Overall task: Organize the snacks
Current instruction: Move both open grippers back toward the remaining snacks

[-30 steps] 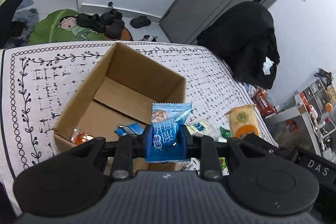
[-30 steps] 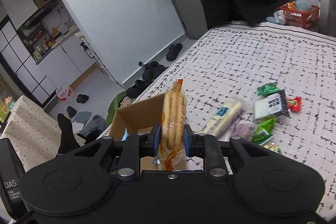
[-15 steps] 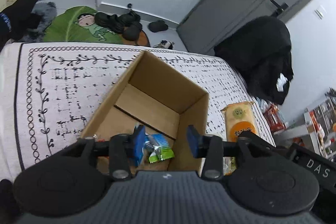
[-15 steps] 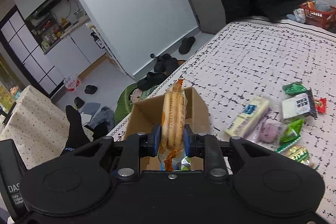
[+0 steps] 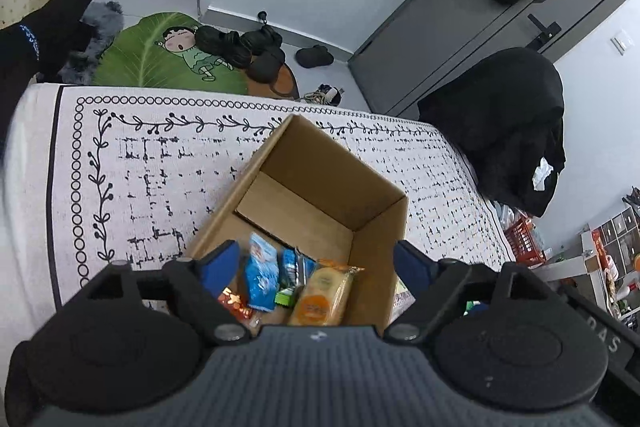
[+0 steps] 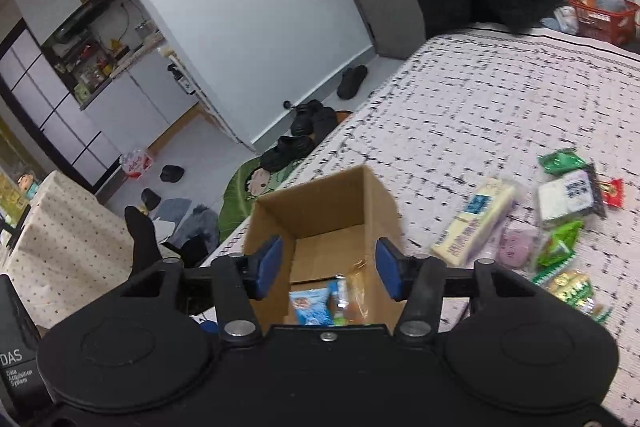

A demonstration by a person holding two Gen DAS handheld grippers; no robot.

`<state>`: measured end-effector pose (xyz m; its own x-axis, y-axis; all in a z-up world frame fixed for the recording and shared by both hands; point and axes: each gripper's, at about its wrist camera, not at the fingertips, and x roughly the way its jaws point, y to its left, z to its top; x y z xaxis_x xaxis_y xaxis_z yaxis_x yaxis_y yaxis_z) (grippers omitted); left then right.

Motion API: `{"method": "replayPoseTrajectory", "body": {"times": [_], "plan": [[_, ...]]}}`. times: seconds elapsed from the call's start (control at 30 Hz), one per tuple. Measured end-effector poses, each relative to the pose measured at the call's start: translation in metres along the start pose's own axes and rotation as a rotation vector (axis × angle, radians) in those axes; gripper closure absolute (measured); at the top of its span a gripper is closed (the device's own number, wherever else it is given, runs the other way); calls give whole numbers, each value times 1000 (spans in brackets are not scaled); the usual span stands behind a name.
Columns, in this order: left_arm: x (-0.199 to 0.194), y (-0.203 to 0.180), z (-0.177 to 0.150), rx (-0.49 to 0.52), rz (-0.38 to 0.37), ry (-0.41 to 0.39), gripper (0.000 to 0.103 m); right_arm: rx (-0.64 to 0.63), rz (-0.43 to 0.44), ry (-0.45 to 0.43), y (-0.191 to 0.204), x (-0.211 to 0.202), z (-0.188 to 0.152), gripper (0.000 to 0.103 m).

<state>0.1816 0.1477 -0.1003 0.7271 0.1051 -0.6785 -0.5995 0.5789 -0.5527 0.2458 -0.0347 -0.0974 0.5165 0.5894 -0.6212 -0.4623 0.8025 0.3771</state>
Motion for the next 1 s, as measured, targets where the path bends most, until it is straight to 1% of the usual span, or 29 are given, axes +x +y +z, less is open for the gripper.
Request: {"method": "replayPoseTrajectory", "body": {"times": [0.23,0.4,0.5,0.57,0.67,0.73,0.9,1.0], "plan": [[0,-15,-9,58,1,9,15,38,-52,7,-33,-17,-5,46],[0,-30,-20,103,5,10,14,45,-82,9,-57,-31,-10,43],[-1,-43,-27,147,-3,9,14,56,-97,1,-70,-40,-11,37],[-2,-50,-32,176,-5,8,14,58,-107,-4,-77,-45,-11,32],[-1,-61,-41,218,-15,17,14,57,-120,-12,-88,-52,-13,26],[-2,-68,-47,252,-18,15,14,60,-125,-15,-95,-56,-15,24],[-2,-85,-61,322,-41,30,14,57,-119,-4,-112,-61,-19,24],[-2,-96,-72,380,-45,22,14,36,-128,13,-120,-62,-22,24]]}}
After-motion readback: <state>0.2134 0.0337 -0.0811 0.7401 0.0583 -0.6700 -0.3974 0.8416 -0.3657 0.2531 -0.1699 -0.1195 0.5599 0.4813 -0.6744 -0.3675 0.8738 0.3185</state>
